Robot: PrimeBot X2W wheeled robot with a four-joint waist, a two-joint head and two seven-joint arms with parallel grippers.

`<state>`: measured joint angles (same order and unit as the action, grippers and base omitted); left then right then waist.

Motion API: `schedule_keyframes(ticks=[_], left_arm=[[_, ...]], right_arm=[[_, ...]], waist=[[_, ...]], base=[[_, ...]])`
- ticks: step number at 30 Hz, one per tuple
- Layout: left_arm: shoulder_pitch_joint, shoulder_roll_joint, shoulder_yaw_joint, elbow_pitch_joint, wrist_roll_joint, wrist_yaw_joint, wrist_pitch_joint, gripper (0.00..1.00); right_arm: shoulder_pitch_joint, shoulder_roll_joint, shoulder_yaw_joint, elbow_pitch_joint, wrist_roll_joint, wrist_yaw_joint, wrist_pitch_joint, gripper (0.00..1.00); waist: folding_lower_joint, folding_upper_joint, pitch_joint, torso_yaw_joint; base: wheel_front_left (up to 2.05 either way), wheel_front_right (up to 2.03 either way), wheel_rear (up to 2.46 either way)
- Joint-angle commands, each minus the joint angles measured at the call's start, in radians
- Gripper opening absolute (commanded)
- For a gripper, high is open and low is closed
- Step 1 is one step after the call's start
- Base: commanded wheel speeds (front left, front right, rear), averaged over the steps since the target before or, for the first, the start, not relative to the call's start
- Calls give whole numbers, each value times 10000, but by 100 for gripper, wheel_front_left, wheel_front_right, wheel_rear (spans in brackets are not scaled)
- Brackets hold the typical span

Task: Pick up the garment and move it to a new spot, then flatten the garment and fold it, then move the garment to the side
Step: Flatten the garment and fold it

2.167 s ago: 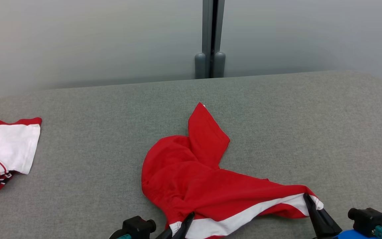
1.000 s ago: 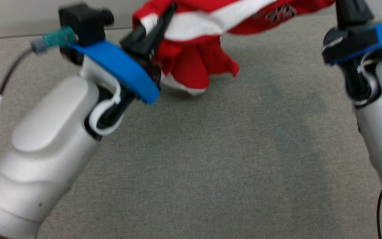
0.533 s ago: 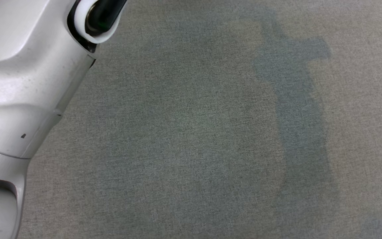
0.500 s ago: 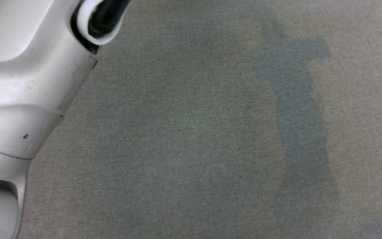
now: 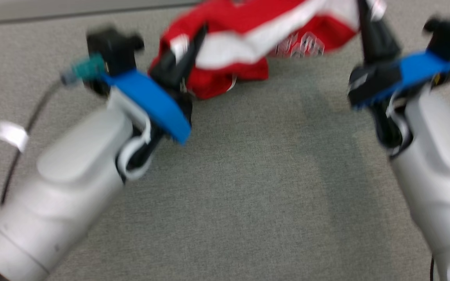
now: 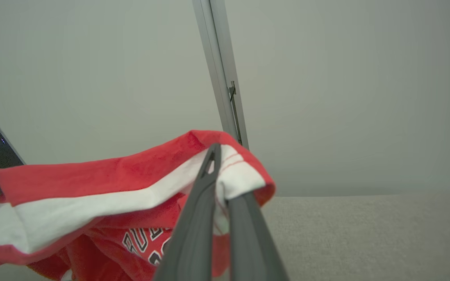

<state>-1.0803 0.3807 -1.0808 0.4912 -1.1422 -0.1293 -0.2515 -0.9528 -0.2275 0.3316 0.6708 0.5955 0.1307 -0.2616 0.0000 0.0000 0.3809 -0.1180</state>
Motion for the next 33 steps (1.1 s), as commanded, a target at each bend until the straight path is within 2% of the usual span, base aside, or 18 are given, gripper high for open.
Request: schedule_keyframes(ticks=[1,11,17,25,33], left_arm=[[620,40,-49,-164,93,-7,-92,0],[5030,57,48,-1352,1266,57,-147,0],[6868,297,-34,-1905,1710,165,-148,0],[8013,479,-188,-2260,1771,245,-149,0],[8001,317,-14,-2219,1778,320,-149,0]], right_arm=[[708,-15,40,-298,99,2,-45,0],[5373,-733,150,-2115,457,2,-40,0],[7499,-1121,354,-2987,309,2,-42,0],[9413,-1210,190,-3568,194,2,-41,0],[9544,-997,-5,-3594,88,2,-41,0]], waist=[[0,0,-237,-43],[0,0,-1771,292],[0,0,-2485,452],[0,0,-3158,707],[0,0,-3277,755]], base=[[0,0,0],[0,0,0],[0,0,0],[0,0,0],[0,0,0]])
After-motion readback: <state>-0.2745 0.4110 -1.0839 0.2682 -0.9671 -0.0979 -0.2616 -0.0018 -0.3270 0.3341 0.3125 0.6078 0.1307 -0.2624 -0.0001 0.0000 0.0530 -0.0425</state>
